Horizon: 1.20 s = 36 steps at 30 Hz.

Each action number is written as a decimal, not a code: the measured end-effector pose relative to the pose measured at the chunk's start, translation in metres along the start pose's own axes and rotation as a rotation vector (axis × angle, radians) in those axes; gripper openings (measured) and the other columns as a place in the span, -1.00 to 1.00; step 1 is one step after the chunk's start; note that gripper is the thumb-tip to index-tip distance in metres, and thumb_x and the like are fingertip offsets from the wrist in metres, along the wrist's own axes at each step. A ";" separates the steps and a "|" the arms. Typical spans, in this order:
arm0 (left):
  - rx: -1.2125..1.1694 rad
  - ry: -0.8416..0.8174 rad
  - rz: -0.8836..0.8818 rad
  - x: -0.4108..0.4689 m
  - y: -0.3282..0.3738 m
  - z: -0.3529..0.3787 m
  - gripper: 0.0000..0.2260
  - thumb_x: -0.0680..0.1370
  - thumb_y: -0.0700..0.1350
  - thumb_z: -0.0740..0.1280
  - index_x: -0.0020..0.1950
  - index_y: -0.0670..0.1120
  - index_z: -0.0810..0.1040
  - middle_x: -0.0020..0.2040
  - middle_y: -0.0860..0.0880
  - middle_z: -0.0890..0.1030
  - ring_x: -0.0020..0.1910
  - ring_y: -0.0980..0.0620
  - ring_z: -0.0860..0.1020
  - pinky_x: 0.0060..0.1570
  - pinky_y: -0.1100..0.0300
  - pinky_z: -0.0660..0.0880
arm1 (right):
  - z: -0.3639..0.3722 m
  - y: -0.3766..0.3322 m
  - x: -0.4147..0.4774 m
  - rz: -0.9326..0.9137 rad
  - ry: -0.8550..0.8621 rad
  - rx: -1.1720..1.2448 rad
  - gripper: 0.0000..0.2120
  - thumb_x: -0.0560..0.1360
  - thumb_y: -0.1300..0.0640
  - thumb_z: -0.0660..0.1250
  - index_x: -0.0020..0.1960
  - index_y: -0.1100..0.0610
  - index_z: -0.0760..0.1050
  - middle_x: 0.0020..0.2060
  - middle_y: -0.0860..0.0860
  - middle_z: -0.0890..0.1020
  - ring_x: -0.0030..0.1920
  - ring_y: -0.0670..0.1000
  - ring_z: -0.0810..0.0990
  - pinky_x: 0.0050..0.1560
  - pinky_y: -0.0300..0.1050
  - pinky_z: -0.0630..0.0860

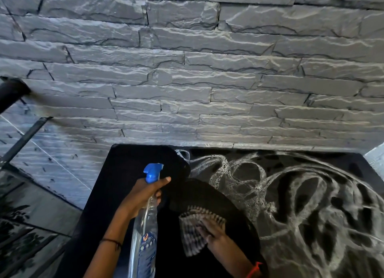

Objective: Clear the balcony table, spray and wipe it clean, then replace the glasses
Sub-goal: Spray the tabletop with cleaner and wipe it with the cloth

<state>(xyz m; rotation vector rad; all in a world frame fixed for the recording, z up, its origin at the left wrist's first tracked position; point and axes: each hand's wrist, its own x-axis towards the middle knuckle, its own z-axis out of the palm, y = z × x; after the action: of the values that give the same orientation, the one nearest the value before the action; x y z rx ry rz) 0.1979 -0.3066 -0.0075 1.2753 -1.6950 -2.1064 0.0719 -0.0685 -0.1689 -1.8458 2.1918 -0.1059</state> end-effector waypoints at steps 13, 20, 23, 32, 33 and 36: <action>-0.079 0.040 -0.068 0.000 0.002 0.004 -0.74 0.44 -0.05 0.48 -0.09 -0.15 0.46 -0.48 -0.04 0.43 -0.52 0.03 0.42 -0.48 0.21 0.42 | -0.076 0.054 0.110 0.193 0.203 0.173 -0.57 0.43 0.38 0.24 0.30 0.30 0.43 0.35 0.22 0.40 0.40 0.19 0.32 0.43 -0.29 -0.10; -0.103 0.065 -0.044 0.009 0.013 -0.002 -0.75 0.45 -0.05 0.47 -0.08 -0.13 0.45 -0.47 -0.04 0.42 -0.51 0.04 0.41 -0.45 0.22 0.42 | -0.038 0.000 0.092 -0.133 0.161 0.033 -0.53 0.18 0.28 0.49 0.10 0.15 0.61 0.13 -0.01 0.61 0.27 0.01 0.45 0.27 -0.19 0.42; -0.107 0.068 -0.036 0.012 0.017 -0.003 -0.76 0.45 -0.05 0.47 -0.08 -0.14 0.47 -0.47 -0.04 0.42 -0.50 0.05 0.41 -0.44 0.22 0.42 | -0.033 0.032 0.058 -0.136 0.148 0.066 -0.56 0.29 0.28 0.40 0.17 0.17 0.55 0.21 0.01 0.56 0.34 -0.04 0.30 0.40 -0.30 0.15; -0.125 0.028 -0.042 0.017 0.010 -0.008 -0.77 0.46 -0.06 0.46 -0.08 -0.12 0.47 -0.48 -0.01 0.43 -0.50 0.07 0.42 -0.42 0.21 0.44 | -0.089 0.108 0.112 0.231 0.221 0.188 -0.66 0.46 0.37 0.29 0.23 0.32 0.48 0.30 0.26 0.43 0.34 0.23 0.37 0.38 -0.33 0.05; -0.129 0.031 -0.042 0.017 0.010 -0.009 -0.78 0.46 -0.06 0.46 -0.08 -0.13 0.47 -0.48 -0.02 0.43 -0.50 0.07 0.42 -0.42 0.21 0.44 | -0.092 0.100 0.129 0.238 0.226 0.204 -0.67 0.45 0.37 0.30 0.21 0.33 0.49 0.28 0.28 0.45 0.33 0.24 0.39 0.40 -0.25 0.09; -0.128 0.059 -0.051 0.019 0.007 -0.014 -0.77 0.45 -0.05 0.47 -0.08 -0.13 0.48 -0.49 -0.01 0.44 -0.51 0.06 0.42 -0.42 0.21 0.44 | -0.091 0.054 0.170 0.197 0.116 0.143 -0.69 0.53 0.31 0.18 0.25 0.36 0.43 0.25 0.33 0.45 0.29 0.28 0.40 0.32 0.04 0.28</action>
<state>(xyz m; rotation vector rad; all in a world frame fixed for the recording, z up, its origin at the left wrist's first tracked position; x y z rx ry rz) 0.1930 -0.3307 -0.0116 1.3419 -1.4938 -2.1450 -0.0281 -0.2351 -0.1216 -1.5753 2.3633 -0.3288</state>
